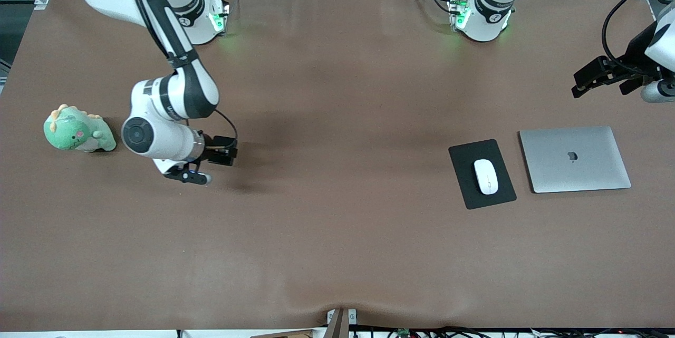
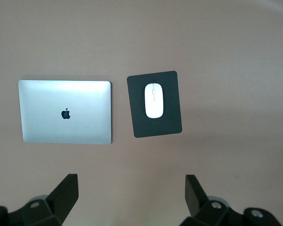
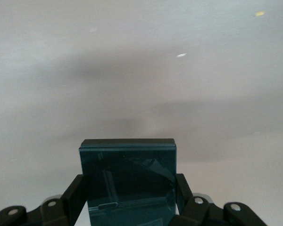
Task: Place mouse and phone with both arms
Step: 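Lower the phone beside the plush toy and open the right gripper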
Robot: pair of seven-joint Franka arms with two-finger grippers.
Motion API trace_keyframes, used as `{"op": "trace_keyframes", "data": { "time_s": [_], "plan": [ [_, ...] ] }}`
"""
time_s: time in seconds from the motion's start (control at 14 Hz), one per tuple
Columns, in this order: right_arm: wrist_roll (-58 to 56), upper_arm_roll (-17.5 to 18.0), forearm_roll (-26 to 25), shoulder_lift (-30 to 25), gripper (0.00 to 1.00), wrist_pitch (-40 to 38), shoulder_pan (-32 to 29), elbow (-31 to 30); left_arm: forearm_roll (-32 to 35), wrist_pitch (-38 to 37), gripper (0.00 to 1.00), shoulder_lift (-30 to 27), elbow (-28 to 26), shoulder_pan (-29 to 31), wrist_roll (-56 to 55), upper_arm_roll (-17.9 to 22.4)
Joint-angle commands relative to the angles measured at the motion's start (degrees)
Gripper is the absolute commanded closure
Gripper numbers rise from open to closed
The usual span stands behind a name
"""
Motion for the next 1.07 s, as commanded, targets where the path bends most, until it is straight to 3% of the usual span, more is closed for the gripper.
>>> {"op": "trace_keyframes", "data": {
  "time_s": [0.0,1.0],
  "plan": [
    [-4.2,0.72,-2.71,-3.14,1.0,0.22,-3.71,-4.25,0.22,0.46,0.0,-0.15,0.05,-0.19,1.07,0.0],
    [-26.52,0.45,-4.65,-3.23,1.0,10.15,-18.74,-15.33,0.13,0.03,0.0,-0.76,0.05,-0.1,1.07,0.0]
  ]
}}
